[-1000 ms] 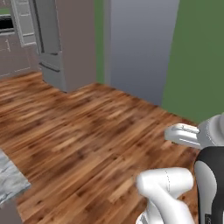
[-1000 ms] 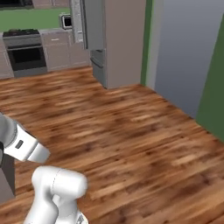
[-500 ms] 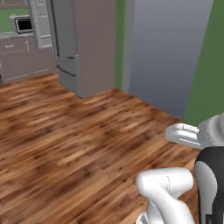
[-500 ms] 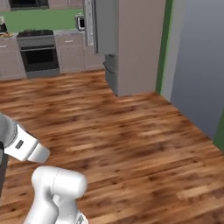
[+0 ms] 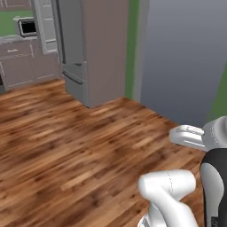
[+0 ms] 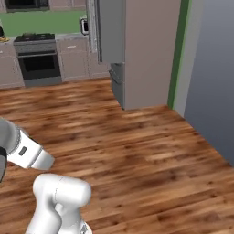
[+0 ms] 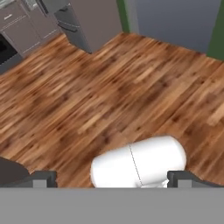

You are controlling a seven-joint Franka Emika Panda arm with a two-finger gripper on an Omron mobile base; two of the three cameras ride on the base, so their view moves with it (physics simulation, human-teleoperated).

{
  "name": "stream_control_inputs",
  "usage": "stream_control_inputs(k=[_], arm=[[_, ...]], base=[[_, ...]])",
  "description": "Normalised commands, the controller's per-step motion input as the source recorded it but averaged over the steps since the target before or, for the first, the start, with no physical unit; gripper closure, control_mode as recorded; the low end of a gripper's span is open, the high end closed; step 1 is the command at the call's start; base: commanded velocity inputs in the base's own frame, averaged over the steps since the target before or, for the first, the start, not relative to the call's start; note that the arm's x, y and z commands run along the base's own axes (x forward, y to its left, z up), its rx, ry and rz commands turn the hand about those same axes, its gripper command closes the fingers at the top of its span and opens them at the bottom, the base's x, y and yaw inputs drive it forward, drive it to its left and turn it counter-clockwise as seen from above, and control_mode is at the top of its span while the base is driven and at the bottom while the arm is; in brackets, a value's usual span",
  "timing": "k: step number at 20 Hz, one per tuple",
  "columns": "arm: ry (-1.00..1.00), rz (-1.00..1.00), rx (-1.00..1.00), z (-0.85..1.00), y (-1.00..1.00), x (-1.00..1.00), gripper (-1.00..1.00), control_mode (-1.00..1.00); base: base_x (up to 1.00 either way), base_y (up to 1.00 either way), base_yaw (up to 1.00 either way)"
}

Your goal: Place the cold items (carrot and tomato) from the fridge in one tupperware on the dining counter. Place the warm items (kebab skewer and hot dog) in the stove area in another tupperware.

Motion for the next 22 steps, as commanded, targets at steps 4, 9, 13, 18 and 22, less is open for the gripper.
stream_control_inputs(k=[4,9,13,18,22], arm=[[0.00,0.00,0.00,0.00,0.00,0.00,-1.00,1.00],[0.00,0.00,0.00,0.00,0.00,0.00,-1.00,1.00],[0.00,0.00,0.00,0.00,0.00,0.00,-1.00,1.00],[0.00,0.00,0.00,0.00,0.00,0.00,-1.00,1.00],[0.00,0.00,0.00,0.00,0.00,0.00,-1.00,1.00]], base=[[1.00,0.27,0.00],[1.00,0.45,0.00],[1.00,0.60,0.00],[1.00,0.68,-0.02],[1.00,0.74,-0.04]])
